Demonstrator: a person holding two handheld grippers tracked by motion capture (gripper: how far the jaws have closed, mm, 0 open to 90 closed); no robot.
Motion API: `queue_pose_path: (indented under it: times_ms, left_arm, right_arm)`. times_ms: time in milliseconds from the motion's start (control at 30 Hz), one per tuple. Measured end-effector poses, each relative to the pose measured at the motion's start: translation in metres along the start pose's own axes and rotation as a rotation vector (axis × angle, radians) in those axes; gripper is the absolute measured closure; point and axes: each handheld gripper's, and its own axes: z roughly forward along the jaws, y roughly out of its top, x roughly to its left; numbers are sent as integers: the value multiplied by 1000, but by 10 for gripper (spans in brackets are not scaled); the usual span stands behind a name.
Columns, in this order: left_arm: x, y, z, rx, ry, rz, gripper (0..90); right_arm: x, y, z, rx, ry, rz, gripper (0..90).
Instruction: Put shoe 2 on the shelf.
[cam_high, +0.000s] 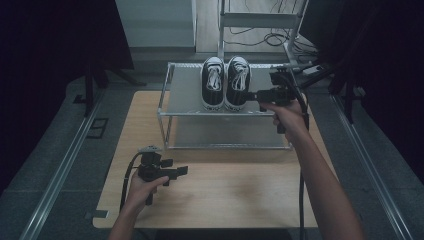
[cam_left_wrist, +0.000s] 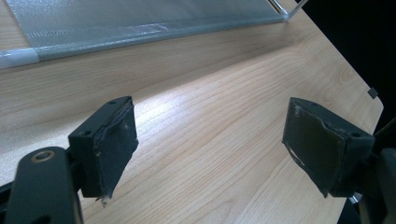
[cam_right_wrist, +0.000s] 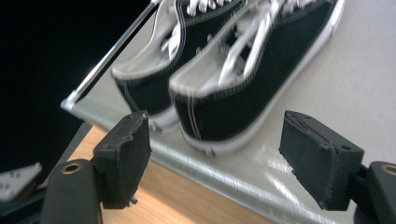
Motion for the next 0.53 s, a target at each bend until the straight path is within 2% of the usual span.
queue_pose_path:
  times_ms: [67, 100, 133, 233, 267, 467, 533]
  left_arm:
    - [-1, 0, -1, -3, -1, 3, 178]
    - [-1, 0, -1, -3, -1, 3, 178]
    - [-1, 0, -1, -7, -3, 6, 178]
    - [-2, 1, -2, -11, -3, 8, 178]
    - [-2, 1, -2, -10, -2, 11, 178]
    - [-2, -1, -1, -4, 10, 24, 179]
    - [-2, -3, 0, 0, 26, 36, 180]
  right_arm:
    - [-4, -12, -5, -13, 24, -9, 259]
    - [-4, -12, -5, -13, 24, -9, 259]
    - [-7, -22, -8, -26, 36, -26, 263]
    - [-9, -30, -10, -30, 51, -40, 263]
    - [-11, -38, -12, -39, 61, -61, 264]
    - [-13, -52, -16, -67, 86, -93, 262]
    - [-14, -58, -18, -75, 97, -104, 254]
